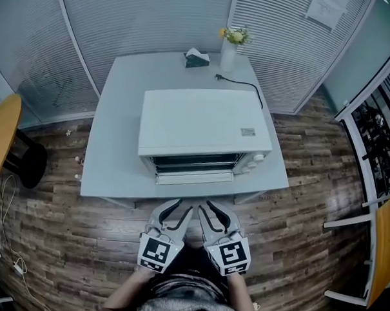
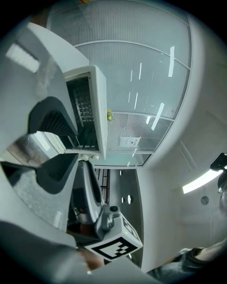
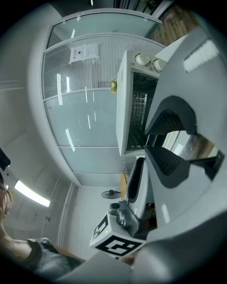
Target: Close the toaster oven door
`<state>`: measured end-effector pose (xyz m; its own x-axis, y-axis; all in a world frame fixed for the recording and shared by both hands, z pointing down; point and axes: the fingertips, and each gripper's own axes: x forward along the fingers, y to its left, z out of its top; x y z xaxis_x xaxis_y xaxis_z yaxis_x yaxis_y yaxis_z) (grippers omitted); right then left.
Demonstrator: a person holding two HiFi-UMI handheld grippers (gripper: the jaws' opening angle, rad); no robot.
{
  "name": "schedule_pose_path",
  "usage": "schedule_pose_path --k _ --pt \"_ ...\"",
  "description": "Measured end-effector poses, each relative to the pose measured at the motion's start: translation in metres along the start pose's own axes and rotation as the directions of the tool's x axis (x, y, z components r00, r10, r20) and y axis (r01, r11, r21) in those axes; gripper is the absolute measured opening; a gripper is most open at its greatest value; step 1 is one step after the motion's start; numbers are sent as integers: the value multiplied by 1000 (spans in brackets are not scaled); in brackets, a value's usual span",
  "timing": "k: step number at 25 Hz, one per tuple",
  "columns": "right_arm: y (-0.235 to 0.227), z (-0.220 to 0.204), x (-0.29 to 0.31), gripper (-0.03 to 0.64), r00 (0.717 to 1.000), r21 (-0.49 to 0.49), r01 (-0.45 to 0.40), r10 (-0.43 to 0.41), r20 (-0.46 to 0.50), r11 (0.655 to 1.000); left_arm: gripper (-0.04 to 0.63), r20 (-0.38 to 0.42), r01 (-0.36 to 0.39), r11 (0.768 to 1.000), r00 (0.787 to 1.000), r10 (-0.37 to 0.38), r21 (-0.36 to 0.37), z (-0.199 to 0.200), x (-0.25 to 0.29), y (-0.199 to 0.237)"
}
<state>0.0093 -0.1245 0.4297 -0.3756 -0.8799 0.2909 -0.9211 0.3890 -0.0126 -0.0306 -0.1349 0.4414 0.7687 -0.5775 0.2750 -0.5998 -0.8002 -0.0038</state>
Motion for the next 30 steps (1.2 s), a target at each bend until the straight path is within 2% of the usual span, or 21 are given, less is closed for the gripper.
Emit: schedule_pose_path --k 6,15,24,30 --pt "-3 -26 8 80 995 -28 24 -26 -92 999 115 -99 29 999 995 -24 47 -43 10 -2" --pt "-5 -67 16 81 983 -13 8 -11 -184 1000 115 -243 62 998 969 -53 28 -119 26 -18" --pt "-16 -87 6 87 975 19 36 -31 -218 999 135 -414 159 979 905 -93 126 -191 39 -45" --pt "-19 -94 2 87 972 21 18 -12 -234 1000 135 -503 223 946 861 -79 234 -232 46 -59"
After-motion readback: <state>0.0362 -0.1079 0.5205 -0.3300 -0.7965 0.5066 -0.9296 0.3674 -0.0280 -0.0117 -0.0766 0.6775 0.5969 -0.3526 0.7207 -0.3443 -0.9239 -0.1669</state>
